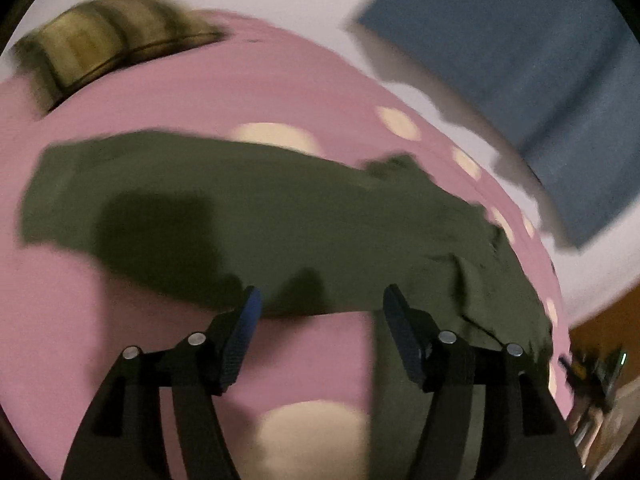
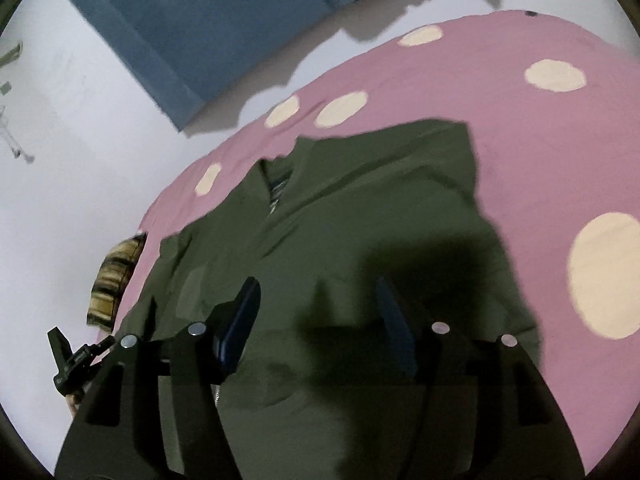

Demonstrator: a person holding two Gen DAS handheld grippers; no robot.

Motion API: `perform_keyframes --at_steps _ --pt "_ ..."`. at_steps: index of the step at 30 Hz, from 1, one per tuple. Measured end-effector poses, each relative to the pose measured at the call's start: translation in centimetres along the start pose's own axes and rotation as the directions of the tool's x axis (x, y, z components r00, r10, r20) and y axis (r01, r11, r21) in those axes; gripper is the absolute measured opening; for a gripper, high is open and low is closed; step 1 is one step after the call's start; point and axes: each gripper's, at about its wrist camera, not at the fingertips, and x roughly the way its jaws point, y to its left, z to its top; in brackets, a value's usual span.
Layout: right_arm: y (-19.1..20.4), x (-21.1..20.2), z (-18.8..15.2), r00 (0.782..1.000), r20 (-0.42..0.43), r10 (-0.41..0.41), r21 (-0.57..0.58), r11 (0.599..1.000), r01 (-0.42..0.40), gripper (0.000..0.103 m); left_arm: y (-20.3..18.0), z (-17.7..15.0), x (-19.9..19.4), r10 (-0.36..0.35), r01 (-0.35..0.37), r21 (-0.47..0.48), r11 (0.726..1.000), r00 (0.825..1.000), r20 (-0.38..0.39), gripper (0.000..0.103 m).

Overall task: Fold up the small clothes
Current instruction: 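Grasp the other sleeve cuff with the left gripper and fold it across the jacket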

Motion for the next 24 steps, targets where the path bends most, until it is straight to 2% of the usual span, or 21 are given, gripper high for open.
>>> perform_keyframes --at_steps 1,5,8,13,17,18,19,20,22,24 --pt "0.5 0.2 -0.4 1.000 -0.010 0.008 -0.002 1.000 -0.008 0.061 2.5 0.0 -0.7 0.005 -0.005 -0.075 0.997 1.000 0.007 0.063" --pt "2.2 1.4 -1.5 0.998 -0.049 0.027 -0.024 0.999 -0.028 0.061 8.3 0.0 -2.2 0.009 0.001 -0.256 0.967 0.999 0.041 0.063" --pt "3.3 1.8 -2.1 0.997 -0.068 0.035 -0.042 0.998 -0.038 0.062 11.0 0.4 -2.6 0.010 0.014 -0.330 0.944 0.997 0.073 0.063" --pt "4.3 2.4 -3.0 0.995 -0.091 0.030 -0.061 0.998 -0.036 0.067 13.7 2.0 -2.0 -0.013 0.060 -0.400 0.915 0.993 0.121 0.063" --pt "4.6 2.6 -3.3 0.994 -0.102 0.027 -0.069 0.997 -0.034 0.067 15.7 3.2 -1.3 -0.036 0.105 -0.470 0.877 0.988 0.153 0.063" --pt "4.6 2.7 -3.3 0.994 -0.104 0.025 -0.071 0.997 -0.032 0.067 15.7 3.6 -1.1 -0.030 0.097 -0.473 0.876 0.989 0.147 0.061" --pt "4.7 2.7 -3.4 0.994 -0.105 0.023 -0.073 0.997 -0.031 0.067 15.8 3.9 -1.0 -0.016 0.080 -0.475 0.876 0.990 0.138 0.050" --pt "4.8 2.8 -3.4 0.994 -0.105 0.022 -0.073 0.997 -0.030 0.067 15.9 4.1 -0.7 0.004 0.053 -0.480 0.876 0.993 0.116 0.034" --pt "4.7 2.8 -3.4 0.994 -0.105 0.021 -0.073 0.997 -0.029 0.067 16.2 4.1 -0.4 -0.004 0.056 -0.487 0.872 0.994 0.108 0.027" --pt "4.7 2.9 -3.4 0.994 -0.107 0.019 -0.072 0.997 -0.027 0.067 16.1 3.9 -0.3 -0.010 0.064 -0.481 0.874 0.993 0.114 0.024"
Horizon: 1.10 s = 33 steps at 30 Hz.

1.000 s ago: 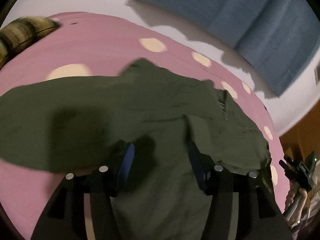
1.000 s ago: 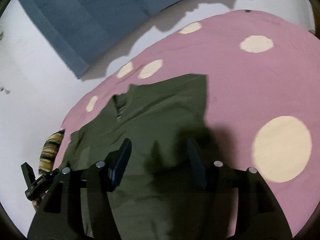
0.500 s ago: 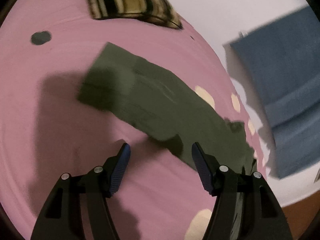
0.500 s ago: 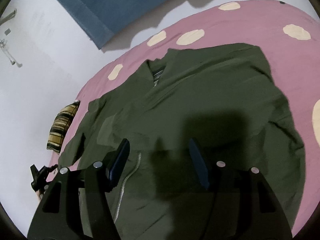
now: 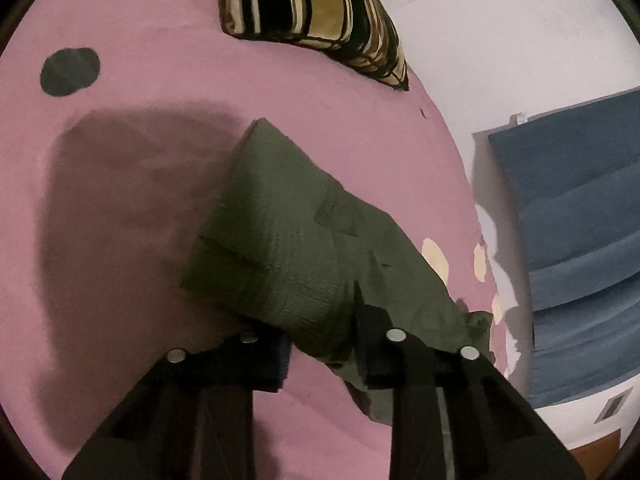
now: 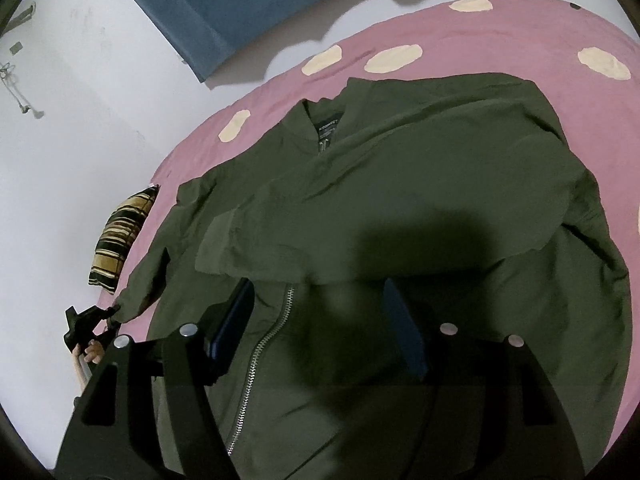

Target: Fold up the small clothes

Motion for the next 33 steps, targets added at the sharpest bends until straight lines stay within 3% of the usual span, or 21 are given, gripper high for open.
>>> perform_keyframes --at_steps 7,10,16,20,25,29,33 --pt "-0.3 0.3 0.1 1.000 -0.005 -0.007 0.005 1.000 0.007 0.067 -4.2 0.1 -1.4 0.090 -0.099 0.144 0.985 0.994 0.066 0.022" --pt "-0.4 0.2 0.1 1.000 -0.003 -0.006 0.007 1.000 0.006 0.067 -7.5 0.1 -2.7 0.081 -0.102 0.211 0.972 0.991 0.108 0.021" --pt "-0.7 -0.2 0.0 1.000 0.006 0.001 0.007 1.000 -0.001 0.067 -17.9 -3.3 -4.6 0.001 -0.061 0.427 0.902 0.990 0.140 0.019" --pt "-0.9 -0.9 0.0 1.000 0.015 -0.002 0.002 1.000 0.002 0.067 -26.3 -7.6 -4.1 -0.082 0.026 0.558 0.829 0.994 0.075 0.016" --pt "-1.7 -1.9 0.0 1.000 0.021 -0.013 -0.001 1.000 0.013 0.067 -35.2 -15.1 -2.4 -0.148 0.128 0.692 0.710 0.989 -0.031 0.016" --pt "-2.7 -2.7 0.1 1.000 0.026 -0.017 0.010 1.000 0.017 0.067 -41.0 -21.9 0.5 -0.160 0.213 0.752 0.623 0.976 -0.144 0.016" --pt "-4.1 -3.3 0.0 0.999 0.034 -0.019 0.034 0.999 0.018 0.067 -44.8 -29.1 4.3 -0.127 0.254 0.806 0.535 0.967 -0.221 0.016"
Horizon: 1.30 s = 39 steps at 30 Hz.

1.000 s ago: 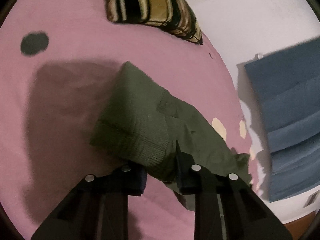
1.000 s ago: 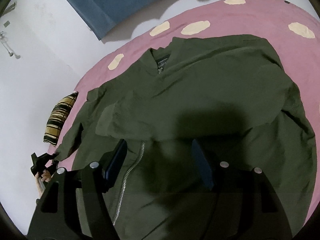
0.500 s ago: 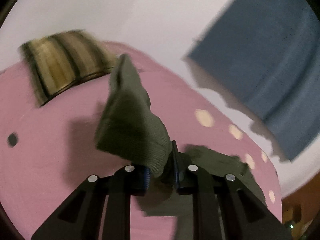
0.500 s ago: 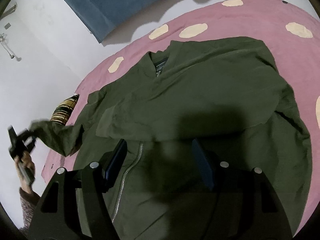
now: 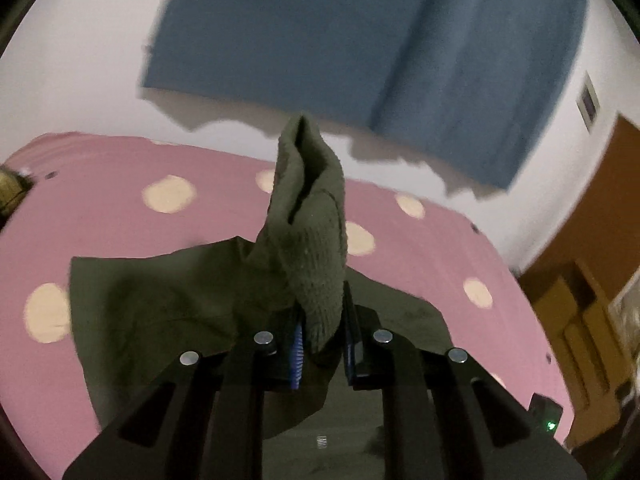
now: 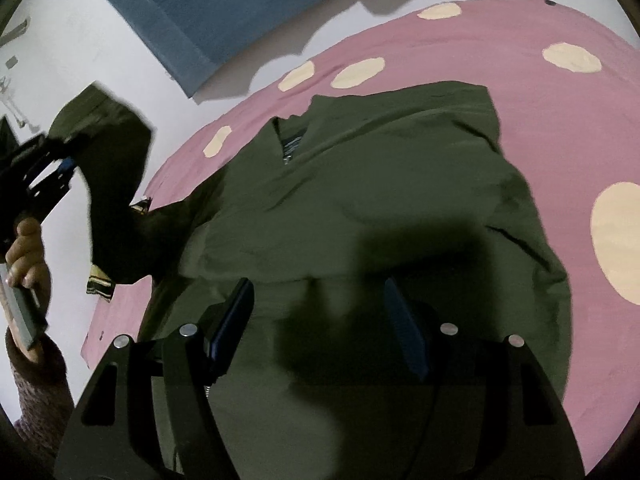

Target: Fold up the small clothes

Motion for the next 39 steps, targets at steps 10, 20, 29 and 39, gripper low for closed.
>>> perform_keyframes --at_steps 10,20,29,39 --pt "-3.3 -1.1 0.0 1.000 0.017 0.012 0.071 0.997 -0.013 0.068 -8.4 -6.5 11.4 -0.004 0.032 0.116 0.993 0.973 -0.230 0.022" --pt "-5.8 -2.3 0.4 0.997 0.042 0.067 0.178 0.981 -0.073 0.068 -11.1 -6.8 6.6 -0.045 0.067 0.222 0.973 0.993 -0.105 0.071" --pt "-6.3 -2.2 2.3 0.992 0.067 0.103 0.213 0.970 -0.115 0.068 -0.2 -7.9 2.1 0.066 -0.063 0.086 0.994 0.997 -0.040 0.073" --pt "-6.4 4.2 5.7 0.997 -0.053 0.056 0.237 0.971 -0.042 0.065 11.7 -12.1 -2.2 0.216 -0.220 -0.061 0.974 0.974 -0.064 0.073"
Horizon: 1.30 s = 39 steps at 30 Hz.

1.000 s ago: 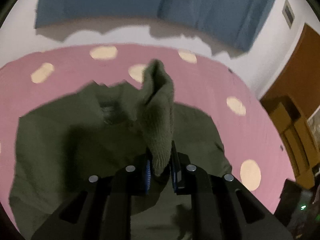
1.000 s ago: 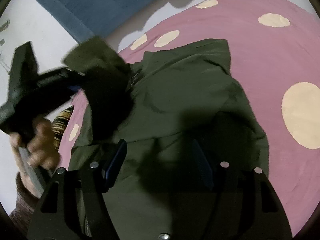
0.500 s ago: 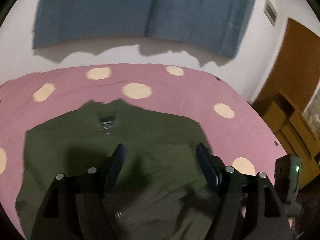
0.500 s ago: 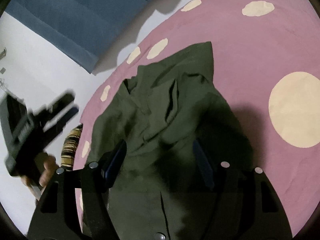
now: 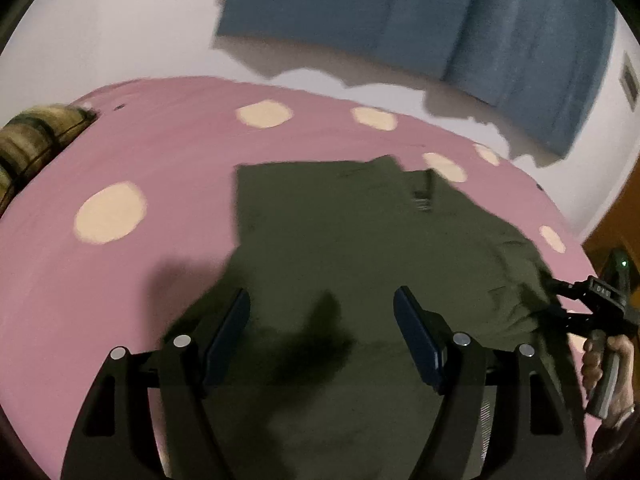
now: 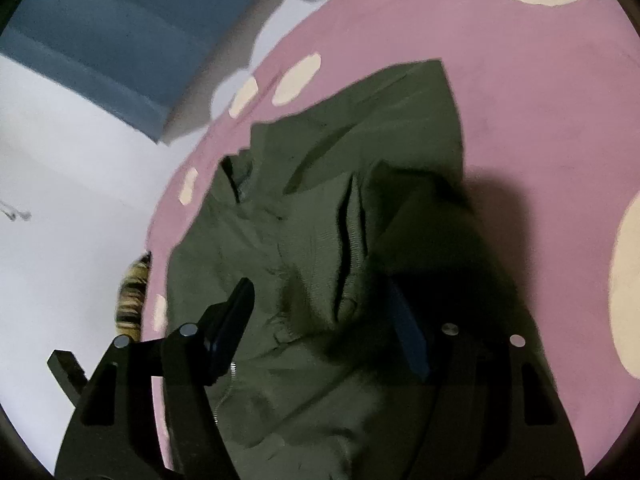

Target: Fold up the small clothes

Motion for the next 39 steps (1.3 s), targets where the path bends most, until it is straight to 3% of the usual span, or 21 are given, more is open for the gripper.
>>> perform_keyframes --at_steps 4,5,7,13,18,24,26,28,30,34,39 --pt "1.2 1.4 -0.4 0.990 -0.019 -0.137 -0.108 0.985 0.134 0.037 2.8 -1.2 0.0 0.030 -0.031 -0.050 0.998 0.999 -0.017 0.073" --pt "1.4 1.4 -0.5 0.987 -0.016 -0.157 -0.133 0.979 0.154 0.035 3.4 -1.4 0.0 0.031 -0.033 -0.066 0.997 0.999 -0.023 0.073" --pt "2.1 0.7 -0.5 0.983 0.007 -0.186 -0.173 0.968 0.184 0.016 4.2 -1.8 -0.1 0.026 -0.029 -0.095 0.995 0.999 -0.031 0.073" --pt "2.3 -0.7 0.1 0.975 0.072 -0.211 -0.206 0.953 0.222 0.012 4.9 -2.7 -0.2 0.023 -0.026 -0.098 0.995 0.999 -0.039 0.073" --pt "0.4 1.3 -0.1 0.972 0.047 -0.230 -0.176 0.956 0.235 0.012 5.2 -3.0 -0.3 0.015 -0.019 -0.094 0.995 0.999 -0.045 0.073" --pt "-0.6 0.0 0.0 0.990 0.034 -0.139 -0.118 0.983 0.142 0.019 5.8 -3.2 -1.1 0.004 -0.007 -0.079 0.997 0.999 -0.047 0.073" --pt "-0.8 -1.3 -0.4 0.993 0.040 -0.114 -0.094 0.989 0.117 0.025 6.2 -3.6 -1.6 -0.009 0.006 -0.065 0.998 0.999 -0.050 0.074" --pt "-1.2 -3.3 -1.2 0.995 0.056 -0.080 -0.086 0.993 0.085 0.044 6.7 -3.9 -2.1 -0.030 0.027 -0.055 0.998 0.998 -0.055 0.075" --pt "-1.5 -5.1 -2.0 0.994 0.077 -0.077 -0.087 0.993 0.083 0.053 7.4 -4.5 -2.9 -0.052 0.050 -0.041 0.998 0.997 -0.061 0.077" --pt "-3.6 -9.4 -4.6 0.995 0.087 -0.043 -0.065 0.997 0.049 0.057 9.2 -5.8 -4.8 -0.101 0.098 -0.042 0.994 0.993 -0.063 0.078" --pt "-6.4 -12.6 -8.3 0.998 0.046 0.041 -0.007 0.999 -0.041 0.060 12.0 -8.2 -6.8 -0.237 0.224 -0.128 0.966 0.966 -0.105 0.080"
